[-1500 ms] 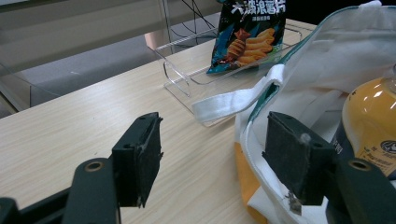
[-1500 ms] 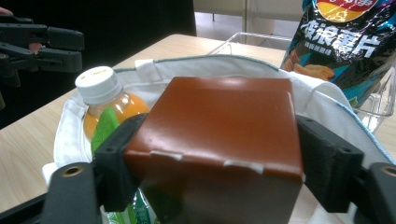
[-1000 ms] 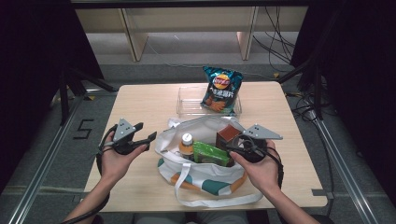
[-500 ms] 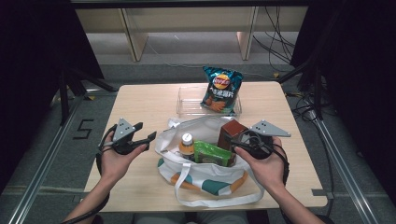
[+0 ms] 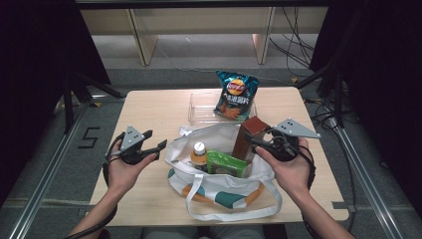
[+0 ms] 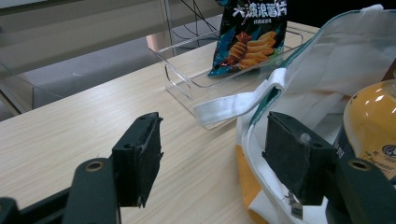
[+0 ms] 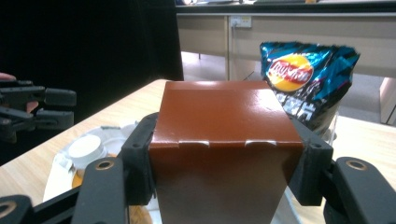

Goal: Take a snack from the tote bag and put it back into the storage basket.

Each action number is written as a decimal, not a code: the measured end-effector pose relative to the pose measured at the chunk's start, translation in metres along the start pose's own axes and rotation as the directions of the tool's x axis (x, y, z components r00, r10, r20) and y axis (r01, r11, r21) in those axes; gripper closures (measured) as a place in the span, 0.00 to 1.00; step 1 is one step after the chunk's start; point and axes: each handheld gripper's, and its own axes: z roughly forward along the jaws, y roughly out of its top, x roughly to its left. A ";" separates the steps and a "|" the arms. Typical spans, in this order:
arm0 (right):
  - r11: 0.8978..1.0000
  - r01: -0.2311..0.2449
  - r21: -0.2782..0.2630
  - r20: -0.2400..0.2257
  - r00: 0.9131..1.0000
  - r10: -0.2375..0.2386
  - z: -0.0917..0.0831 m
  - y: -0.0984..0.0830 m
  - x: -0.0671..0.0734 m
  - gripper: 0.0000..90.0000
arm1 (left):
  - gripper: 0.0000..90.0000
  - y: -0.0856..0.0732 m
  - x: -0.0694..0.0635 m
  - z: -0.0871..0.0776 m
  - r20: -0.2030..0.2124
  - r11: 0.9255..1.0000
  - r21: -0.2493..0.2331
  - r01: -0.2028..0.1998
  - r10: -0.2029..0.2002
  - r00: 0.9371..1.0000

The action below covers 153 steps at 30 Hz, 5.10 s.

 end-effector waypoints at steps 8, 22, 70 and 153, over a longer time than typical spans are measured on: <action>0.999 -0.003 -0.033 0.012 1.000 0.003 -0.001 0.012 -0.003 0.44 | 0.39 0.000 0.000 0.000 0.000 1.000 -0.001 0.000 0.000 1.000; 0.998 -0.016 -0.065 0.041 0.999 0.018 0.001 0.025 -0.010 0.44 | 0.39 0.001 0.000 0.000 -0.003 1.000 -0.005 0.005 -0.005 1.000; 0.990 -0.041 -0.132 0.053 0.997 0.048 0.007 0.061 -0.013 0.44 | 0.39 0.001 0.000 0.001 0.000 1.000 -0.006 -0.002 0.002 1.000; 0.981 0.025 -0.194 0.203 0.979 0.015 0.047 0.094 -0.044 0.44 | 0.40 0.002 0.000 -0.002 -0.017 1.000 -0.027 -0.007 0.006 1.000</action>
